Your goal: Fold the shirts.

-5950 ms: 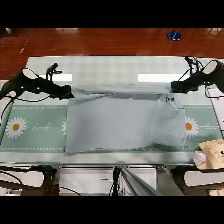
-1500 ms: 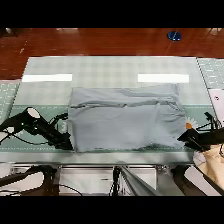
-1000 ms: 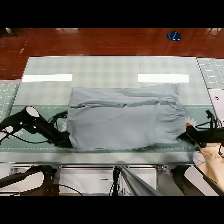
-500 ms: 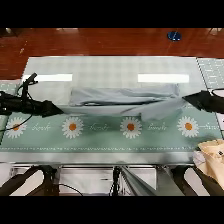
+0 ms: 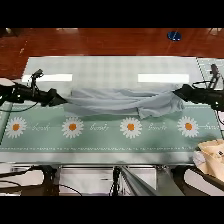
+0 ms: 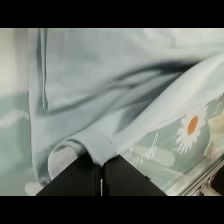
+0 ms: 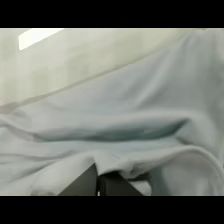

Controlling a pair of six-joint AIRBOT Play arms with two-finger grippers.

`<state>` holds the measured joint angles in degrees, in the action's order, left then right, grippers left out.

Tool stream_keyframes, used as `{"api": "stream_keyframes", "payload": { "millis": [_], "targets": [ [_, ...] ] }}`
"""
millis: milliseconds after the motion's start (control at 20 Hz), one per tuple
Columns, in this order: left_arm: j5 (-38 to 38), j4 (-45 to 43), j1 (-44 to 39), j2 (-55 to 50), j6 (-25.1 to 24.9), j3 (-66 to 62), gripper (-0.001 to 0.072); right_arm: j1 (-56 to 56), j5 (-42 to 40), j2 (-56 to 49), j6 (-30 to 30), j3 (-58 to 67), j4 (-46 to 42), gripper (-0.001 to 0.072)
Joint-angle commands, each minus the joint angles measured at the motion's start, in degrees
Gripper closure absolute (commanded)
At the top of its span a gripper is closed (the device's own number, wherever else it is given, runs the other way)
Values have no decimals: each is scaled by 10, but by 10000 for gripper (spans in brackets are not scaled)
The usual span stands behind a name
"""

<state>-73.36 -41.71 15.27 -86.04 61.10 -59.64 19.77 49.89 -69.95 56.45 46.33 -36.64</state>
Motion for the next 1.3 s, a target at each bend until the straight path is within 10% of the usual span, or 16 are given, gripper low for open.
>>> {"api": "stream_keyframes", "payload": {
  "millis": [0,850,1250],
  "targets": [
    [-21,36,-7,-81,-1,-99,684,-37,-61,-63,-34,38,7,687],
    [-35,32,-35,-203,41,-256,684,-45,-204,-141,-24,114,5,687],
    [-24,-2,-53,-227,61,-259,683,-68,-140,-180,-15,114,-26,687]
  ]
}}
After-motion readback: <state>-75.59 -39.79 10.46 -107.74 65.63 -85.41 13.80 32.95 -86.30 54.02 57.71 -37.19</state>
